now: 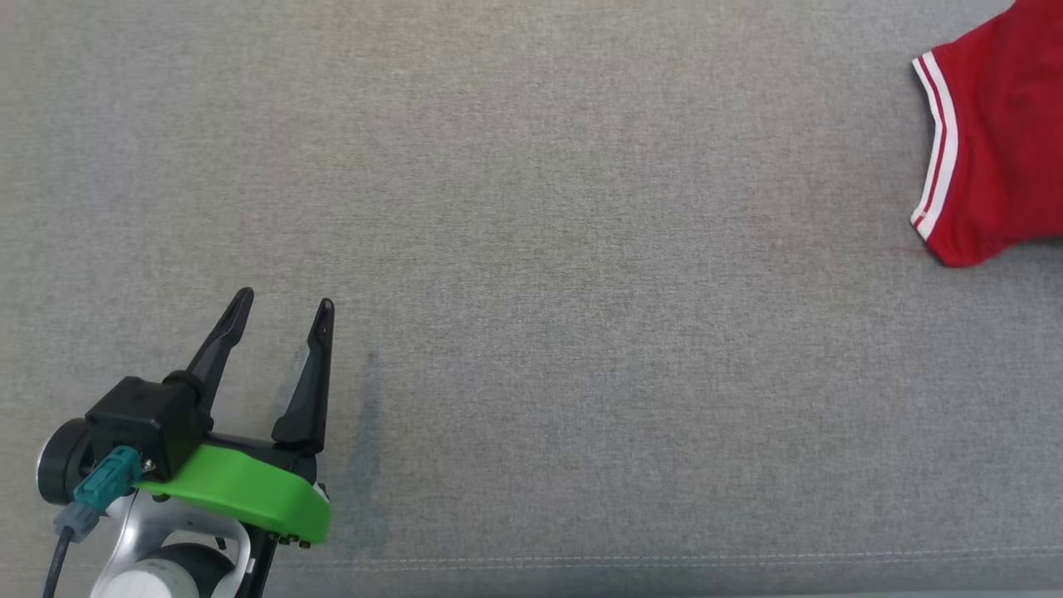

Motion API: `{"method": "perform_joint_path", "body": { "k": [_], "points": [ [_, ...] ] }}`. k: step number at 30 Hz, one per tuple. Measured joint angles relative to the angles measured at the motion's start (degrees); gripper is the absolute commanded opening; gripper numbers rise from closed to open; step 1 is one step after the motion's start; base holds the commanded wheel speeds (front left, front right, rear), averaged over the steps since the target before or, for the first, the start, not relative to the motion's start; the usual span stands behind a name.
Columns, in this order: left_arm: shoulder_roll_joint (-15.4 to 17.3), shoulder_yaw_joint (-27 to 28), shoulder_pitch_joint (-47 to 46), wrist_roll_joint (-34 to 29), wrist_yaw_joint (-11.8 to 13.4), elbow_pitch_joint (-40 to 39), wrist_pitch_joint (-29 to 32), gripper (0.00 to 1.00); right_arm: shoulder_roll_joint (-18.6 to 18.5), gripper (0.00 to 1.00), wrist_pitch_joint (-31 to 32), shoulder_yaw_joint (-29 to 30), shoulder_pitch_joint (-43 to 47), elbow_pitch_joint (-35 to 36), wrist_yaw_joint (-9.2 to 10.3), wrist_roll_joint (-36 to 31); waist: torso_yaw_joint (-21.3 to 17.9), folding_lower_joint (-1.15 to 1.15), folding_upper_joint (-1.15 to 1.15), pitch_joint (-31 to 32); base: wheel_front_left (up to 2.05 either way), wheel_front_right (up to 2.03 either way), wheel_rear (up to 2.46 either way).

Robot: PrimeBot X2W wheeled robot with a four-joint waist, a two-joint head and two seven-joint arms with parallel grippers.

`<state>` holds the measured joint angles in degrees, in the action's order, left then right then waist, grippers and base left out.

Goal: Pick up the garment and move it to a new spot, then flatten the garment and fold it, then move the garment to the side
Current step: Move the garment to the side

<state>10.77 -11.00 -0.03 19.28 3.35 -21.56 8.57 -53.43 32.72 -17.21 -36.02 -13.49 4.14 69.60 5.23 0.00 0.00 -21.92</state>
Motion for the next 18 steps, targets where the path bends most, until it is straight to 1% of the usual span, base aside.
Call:
{"method": "perform_joint_path", "body": {
  "k": [3,9,13,15,18],
  "points": [
    [0.4,0.1,-0.1,-0.4,0.3,-0.5,0.6,1.0,1.0,0.0,-1.3,0.6,-0.8,-1.2,-0.01,0.0,-1.3,0.0,0.0,-1.3,0.0,0.0,0.0],
    [0.8,0.1,-0.6,-1.0,0.3,-1.0,1.5,1.0,1.0,0.0,-4.0,1.7,-2.3,-4.0,0.0,-0.6,-3.2,0.0,0.0,-3.1,0.0,0.0,0.0],
    [0.8,-0.2,-1.3,-1.1,0.3,-1.3,2.1,1.0,1.1,0.0,-6.2,2.1,-2.4,-6.8,0.04,-1.8,-4.2,0.0,0.0,-4.3,0.0,0.0,0.0],
    [0.9,-0.1,-1.3,-1.5,0.7,-1.5,2.6,1.0,1.3,0.0,-6.9,2.2,-2.4,-8.0,0.04,-2.5,-4.6,0.0,0.0,-4.9,0.0,0.0,0.0],
    [1.0,0.0,-1.3,-2.0,0.8,-2.0,3.2,1.0,2.0,0.0,-9.1,2.4,-2.6,-9.4,0.04,-3.2,-5.1,0.0,0.0,-5.9,0.0,0.0,0.0]
  ]
}}
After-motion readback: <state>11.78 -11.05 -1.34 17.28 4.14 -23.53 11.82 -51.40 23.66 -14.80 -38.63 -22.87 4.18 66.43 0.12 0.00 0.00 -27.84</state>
